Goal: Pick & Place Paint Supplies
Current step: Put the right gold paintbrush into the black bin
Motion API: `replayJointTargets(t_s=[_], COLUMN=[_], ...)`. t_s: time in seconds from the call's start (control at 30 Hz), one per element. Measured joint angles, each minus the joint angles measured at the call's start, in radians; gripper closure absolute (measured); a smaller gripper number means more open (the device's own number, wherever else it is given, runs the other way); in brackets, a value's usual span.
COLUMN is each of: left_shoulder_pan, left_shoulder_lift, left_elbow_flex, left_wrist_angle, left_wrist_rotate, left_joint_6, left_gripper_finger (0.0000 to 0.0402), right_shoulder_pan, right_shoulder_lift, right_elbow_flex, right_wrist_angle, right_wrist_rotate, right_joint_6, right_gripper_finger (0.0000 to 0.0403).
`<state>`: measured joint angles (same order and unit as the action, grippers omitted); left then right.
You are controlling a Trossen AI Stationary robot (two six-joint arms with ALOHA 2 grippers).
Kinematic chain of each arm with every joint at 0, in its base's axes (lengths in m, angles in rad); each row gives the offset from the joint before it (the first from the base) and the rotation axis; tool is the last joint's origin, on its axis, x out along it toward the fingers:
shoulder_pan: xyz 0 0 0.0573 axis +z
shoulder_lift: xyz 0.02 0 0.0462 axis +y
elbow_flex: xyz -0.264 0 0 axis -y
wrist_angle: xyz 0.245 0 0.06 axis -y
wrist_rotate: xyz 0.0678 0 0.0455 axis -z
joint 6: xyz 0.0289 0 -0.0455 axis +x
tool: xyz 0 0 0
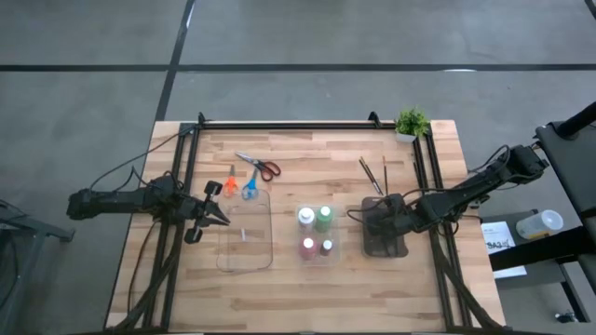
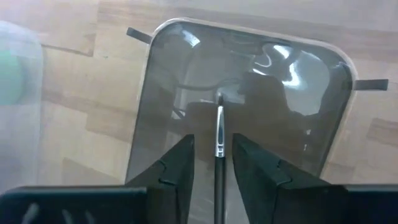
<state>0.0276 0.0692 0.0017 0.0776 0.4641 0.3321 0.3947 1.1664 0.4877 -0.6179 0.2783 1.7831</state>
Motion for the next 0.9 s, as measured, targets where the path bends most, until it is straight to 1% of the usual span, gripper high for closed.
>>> replayJointTargets(t_s=[0.2,0.33,0.57,0.77,0.9], left_shoulder_pan=[0.0,0.0,0.0,0.0,0.0], left_shoulder_lift=[0.0,0.0,0.0,0.0,0.0], left_elbow_flex=[0.0,0.0,0.0,0.0,0.0], left_wrist_angle=[0.0,0.0,0.0,0.0,0.0], left_wrist_rotate=[0.0,0.0,0.0,0.0,0.0], left_joint_6=[0.0,0.0,0.0,0.0,0.0], left_gripper_finger=[0.0366,0.0366,0.0366,0.0366,0.0366], right_shoulder_pan=[0.0,0.0,0.0,-0.001,-0.017], right_shoulder_lift=[0.0,-0.002,-0.001,-0.001,-0.001], right_elbow_flex=[0.009,0.058,0.217,0.383,0.49], right_wrist_angle=[-0.008,-0.06,-0.26,-0.446,-0.608], right_wrist_rotate=[0.0,0.0,0.018,0.091,0.145], right_joint_6=[-0.024,-0.051,-0.121,-0.167,-0.173], right_gripper_finger=[0.0294,0.0294,0.0294,0.0294,0.0294])
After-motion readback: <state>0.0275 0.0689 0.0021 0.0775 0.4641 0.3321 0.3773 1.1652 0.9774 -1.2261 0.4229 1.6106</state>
